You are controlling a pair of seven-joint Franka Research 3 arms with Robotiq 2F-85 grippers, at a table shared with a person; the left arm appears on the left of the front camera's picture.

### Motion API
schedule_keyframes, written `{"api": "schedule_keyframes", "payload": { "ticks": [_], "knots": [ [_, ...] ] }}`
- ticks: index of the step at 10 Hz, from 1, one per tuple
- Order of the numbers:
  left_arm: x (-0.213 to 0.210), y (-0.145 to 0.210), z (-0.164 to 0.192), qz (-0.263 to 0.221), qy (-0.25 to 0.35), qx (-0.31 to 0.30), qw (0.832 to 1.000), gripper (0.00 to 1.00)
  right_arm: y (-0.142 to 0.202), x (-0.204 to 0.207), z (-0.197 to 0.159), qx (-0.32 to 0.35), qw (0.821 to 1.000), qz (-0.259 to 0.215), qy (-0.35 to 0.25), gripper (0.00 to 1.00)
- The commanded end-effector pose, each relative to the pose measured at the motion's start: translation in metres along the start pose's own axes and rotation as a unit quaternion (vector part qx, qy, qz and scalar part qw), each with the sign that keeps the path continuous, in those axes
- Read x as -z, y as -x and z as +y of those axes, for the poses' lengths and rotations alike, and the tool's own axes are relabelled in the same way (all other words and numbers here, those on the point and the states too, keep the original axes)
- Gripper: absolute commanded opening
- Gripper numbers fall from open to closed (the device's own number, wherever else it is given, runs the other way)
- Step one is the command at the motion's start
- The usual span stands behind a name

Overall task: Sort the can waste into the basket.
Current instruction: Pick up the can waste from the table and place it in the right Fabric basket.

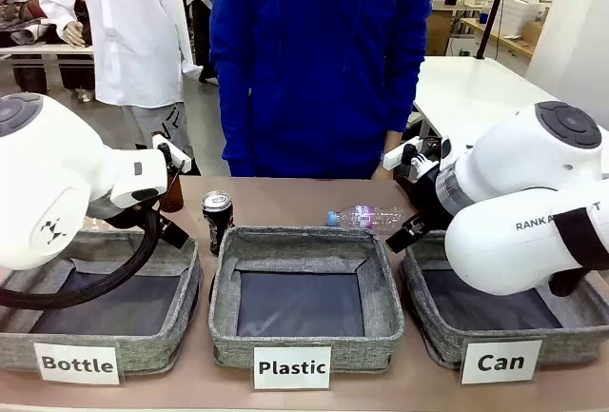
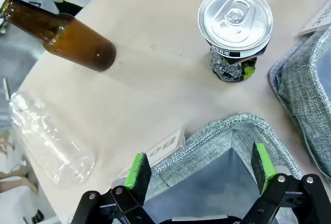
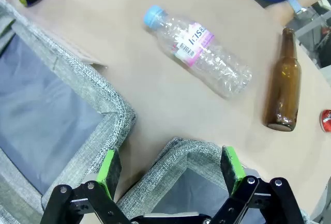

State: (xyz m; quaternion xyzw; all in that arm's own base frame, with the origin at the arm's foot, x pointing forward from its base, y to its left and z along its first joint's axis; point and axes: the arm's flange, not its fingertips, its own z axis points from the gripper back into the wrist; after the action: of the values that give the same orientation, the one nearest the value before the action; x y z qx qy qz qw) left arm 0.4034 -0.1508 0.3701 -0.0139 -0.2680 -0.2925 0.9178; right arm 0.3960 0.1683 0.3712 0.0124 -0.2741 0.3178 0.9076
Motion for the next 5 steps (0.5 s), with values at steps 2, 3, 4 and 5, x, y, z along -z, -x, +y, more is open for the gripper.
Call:
{"api": "schedule_keyframes", "payload": {
  "ticks": [2, 3, 4, 5],
  "knots": [
    [-0.0001, 0.0000, 0.0000, 0.000, 0.000, 0.000, 1.000, 1.00, 0.0000, 0.0000, 0.0000, 0.000, 1.000, 0.000, 0.000, 1.00],
    [-0.0001, 0.0000, 0.0000, 0.000, 0.000, 0.000, 1.000, 1.00, 0.0000, 0.0000, 0.0000, 0.000, 1.000, 0.000, 0.000, 1.00],
    [-0.0001, 0.0000, 0.0000, 0.000, 0.000, 0.000, 1.000, 1.00, 0.0000, 0.0000, 0.0000, 0.000, 1.000, 0.000, 0.000, 1.00],
    [-0.0001, 0.0000, 0.0000, 0.000, 0.000, 0.000, 1.000, 1.00, 0.0000, 0.0000, 0.0000, 0.000, 1.000, 0.000, 0.000, 1.00]
  ]
}}
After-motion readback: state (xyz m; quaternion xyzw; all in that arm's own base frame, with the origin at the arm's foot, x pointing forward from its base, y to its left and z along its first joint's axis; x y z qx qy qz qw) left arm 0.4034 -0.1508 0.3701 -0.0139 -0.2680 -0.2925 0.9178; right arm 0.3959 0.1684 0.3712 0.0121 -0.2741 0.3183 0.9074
